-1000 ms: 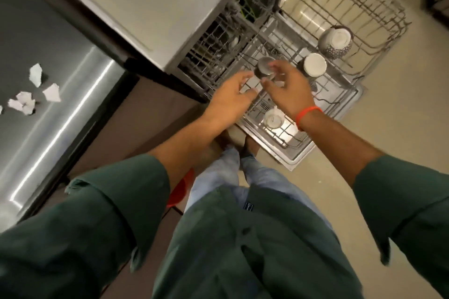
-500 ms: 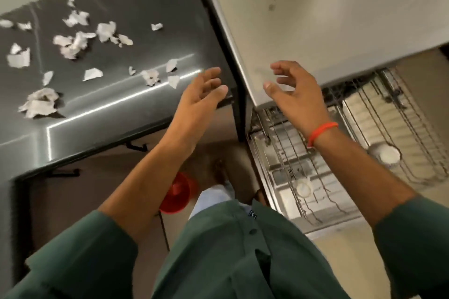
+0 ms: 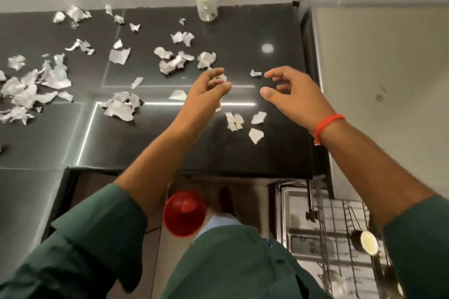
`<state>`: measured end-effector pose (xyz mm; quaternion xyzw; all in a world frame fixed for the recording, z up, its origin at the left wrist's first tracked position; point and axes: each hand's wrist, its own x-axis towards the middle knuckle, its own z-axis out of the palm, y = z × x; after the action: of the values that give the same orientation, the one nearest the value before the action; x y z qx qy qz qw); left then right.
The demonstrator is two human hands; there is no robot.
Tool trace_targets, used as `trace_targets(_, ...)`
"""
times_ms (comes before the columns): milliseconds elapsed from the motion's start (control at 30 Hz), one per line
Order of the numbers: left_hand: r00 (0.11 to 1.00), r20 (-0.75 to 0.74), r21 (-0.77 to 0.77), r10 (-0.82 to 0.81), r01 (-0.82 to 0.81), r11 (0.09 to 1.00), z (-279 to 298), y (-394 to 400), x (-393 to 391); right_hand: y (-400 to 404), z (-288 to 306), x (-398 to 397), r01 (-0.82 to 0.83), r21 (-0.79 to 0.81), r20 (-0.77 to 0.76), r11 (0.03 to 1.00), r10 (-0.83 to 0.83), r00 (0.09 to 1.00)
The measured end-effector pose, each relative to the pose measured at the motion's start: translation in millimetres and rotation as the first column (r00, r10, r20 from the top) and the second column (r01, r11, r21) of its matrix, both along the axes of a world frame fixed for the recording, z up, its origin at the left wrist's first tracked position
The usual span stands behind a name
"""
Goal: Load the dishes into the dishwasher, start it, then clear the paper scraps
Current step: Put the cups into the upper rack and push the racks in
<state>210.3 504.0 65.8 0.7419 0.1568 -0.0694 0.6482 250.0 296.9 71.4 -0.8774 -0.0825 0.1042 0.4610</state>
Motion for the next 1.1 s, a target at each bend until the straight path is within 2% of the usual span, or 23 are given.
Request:
trace_targets(333, 1.0, -0.001, 0.158, 0.022, -0.022, 0.987, -1.4, 77.7, 152.2, 100.2, 10.5, 135.8, -0.094, -0.096, 0.02, 0.991, 0.096, 0.995)
trace_targets(467, 1.0, -0.021, 0.254, -0.012, 0.016, 0.967, -14.0, 94.4, 213.9, 123.4, 6.6, 172.3, -0.141, -0.171, 0.003, 0.975, 0.143, 0.99)
trace_targets(600, 0.997, -0.068, 0.36, -0.042, 0.063, 0.931, -34.4, 108.7, 264.7, 137.3, -0.7, 198.1, -0.128, -0.19, -0.039, 0.973, 0.123, 0.992)
trace_targets(833, 0.998, -0.057, 0.515, -0.037, 0.061, 0.855, -52.0, 107.1, 319.2, 137.4, -13.7, 212.7, -0.092, -0.175, -0.093, 0.98, 0.077, 0.993)
trace_targets(933, 0.999, -0.041, 0.516, -0.01, 0.029, 0.856, -56.9, 106.7, 334.4, 132.3, -15.7, 214.1, -0.062, -0.166, -0.093, 0.984, 0.047, 0.995)
trace_targets(1100, 0.997, 0.082, 0.48, 0.001, -0.04, 0.876, -55.6, 105.5, 329.0, 118.2, -16.3, 211.9, -0.005, -0.138, -0.07, 0.99, -0.005, 0.998)
